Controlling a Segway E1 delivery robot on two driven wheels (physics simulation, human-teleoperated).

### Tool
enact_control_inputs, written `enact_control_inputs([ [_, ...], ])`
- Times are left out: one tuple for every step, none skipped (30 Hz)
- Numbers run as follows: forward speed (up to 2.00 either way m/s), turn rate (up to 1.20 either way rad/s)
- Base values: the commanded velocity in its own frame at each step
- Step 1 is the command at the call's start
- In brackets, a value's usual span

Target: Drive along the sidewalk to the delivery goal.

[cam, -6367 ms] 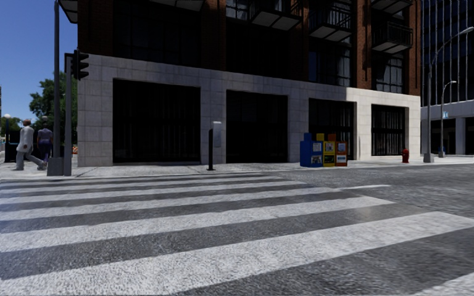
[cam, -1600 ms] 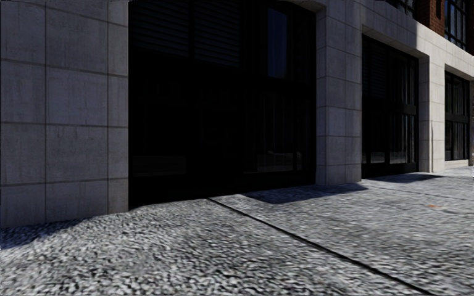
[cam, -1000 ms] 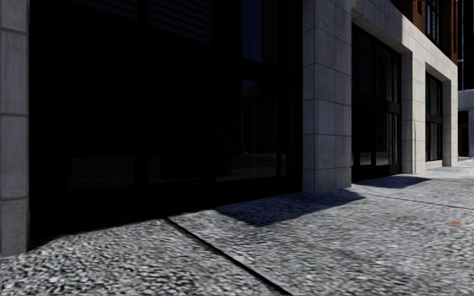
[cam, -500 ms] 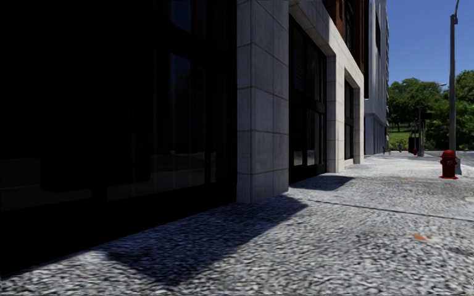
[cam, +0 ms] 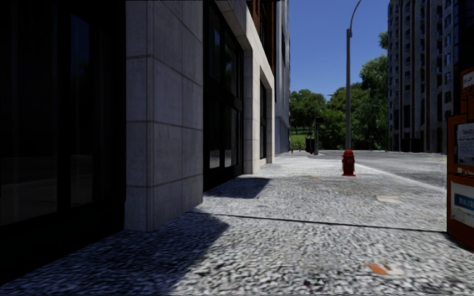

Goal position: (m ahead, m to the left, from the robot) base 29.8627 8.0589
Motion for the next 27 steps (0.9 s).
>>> enact_control_inputs([
  [2.0,-0.76],
  [2.0,-0.74],
  [2.0,-0.74],
  [2.0,-0.72],
  [2.0,-0.7],
  [2.0,-0.69],
  [2.0,-0.69],
  [2.0,-0.66],
  [2.0,-0.25],
  [2.0,0.0],
  [2.0,0.0],
  [2.0,0.0],
  [2.0,0.0],
  [2.0,0.0],
  [2.0,0.0],
  [2.0,0.0],
  [2.0,0.0],
  [2.0,0.0],
  [2.0,0.0],
  [2.0,0.0],
  [2.0,0.0],
  [2.0,0.0],
  [2.0,0.0],
  [2.0,0.0],
  [2.0,0.0],
  [2.0,0.0],
  [2.0,0.0],
])
